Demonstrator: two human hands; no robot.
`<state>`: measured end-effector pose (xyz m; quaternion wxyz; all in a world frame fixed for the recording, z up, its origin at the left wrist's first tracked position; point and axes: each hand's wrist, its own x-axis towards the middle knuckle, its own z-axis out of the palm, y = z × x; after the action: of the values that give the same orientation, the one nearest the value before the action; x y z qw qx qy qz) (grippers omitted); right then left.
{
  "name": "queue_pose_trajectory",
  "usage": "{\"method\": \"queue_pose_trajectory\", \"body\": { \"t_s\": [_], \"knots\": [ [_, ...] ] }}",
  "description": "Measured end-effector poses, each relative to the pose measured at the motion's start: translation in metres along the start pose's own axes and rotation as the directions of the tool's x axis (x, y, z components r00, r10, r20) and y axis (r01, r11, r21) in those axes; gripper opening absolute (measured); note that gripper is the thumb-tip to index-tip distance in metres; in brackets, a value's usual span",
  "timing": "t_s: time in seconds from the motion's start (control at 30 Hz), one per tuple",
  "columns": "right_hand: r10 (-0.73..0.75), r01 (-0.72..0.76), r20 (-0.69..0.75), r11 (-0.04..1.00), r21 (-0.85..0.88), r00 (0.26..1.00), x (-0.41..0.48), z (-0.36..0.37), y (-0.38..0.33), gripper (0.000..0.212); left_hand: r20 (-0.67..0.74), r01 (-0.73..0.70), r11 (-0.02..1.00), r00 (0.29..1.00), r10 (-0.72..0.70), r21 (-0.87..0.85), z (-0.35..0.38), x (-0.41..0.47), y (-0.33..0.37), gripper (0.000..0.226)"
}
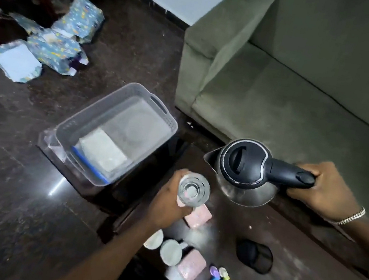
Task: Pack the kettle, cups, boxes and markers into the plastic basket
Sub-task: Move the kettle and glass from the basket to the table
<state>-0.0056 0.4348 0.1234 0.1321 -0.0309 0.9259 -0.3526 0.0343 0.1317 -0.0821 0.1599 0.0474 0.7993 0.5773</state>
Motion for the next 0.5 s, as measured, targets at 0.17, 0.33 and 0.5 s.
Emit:
{"method": "queue_pose_trajectory", "body": {
  "t_s": [0.17,0.33,0.5],
  "knots": [
    [0.039,-0.020,0.080,0.975,-0.221,0.996,-0.035,-0.019,0.051,0.025,0.169,0.048,0.998,0.984,-0.052,0.028,0.084,-0.026,-0.017,0.087],
    [0.029,0.052,0.191,0.913,-0.404,0.981,-0.047,-0.020,0.091,0.027,0.267,0.054,0.994,0.960,-0.078,0.096,0.137,-0.038,-0.037,0.082],
    [0.030,0.144,0.286,0.810,-0.568,0.958,-0.048,-0.011,0.119,0.025,0.272,0.037,0.980,0.958,-0.090,0.196,0.165,-0.038,-0.061,0.081]
  ]
}}
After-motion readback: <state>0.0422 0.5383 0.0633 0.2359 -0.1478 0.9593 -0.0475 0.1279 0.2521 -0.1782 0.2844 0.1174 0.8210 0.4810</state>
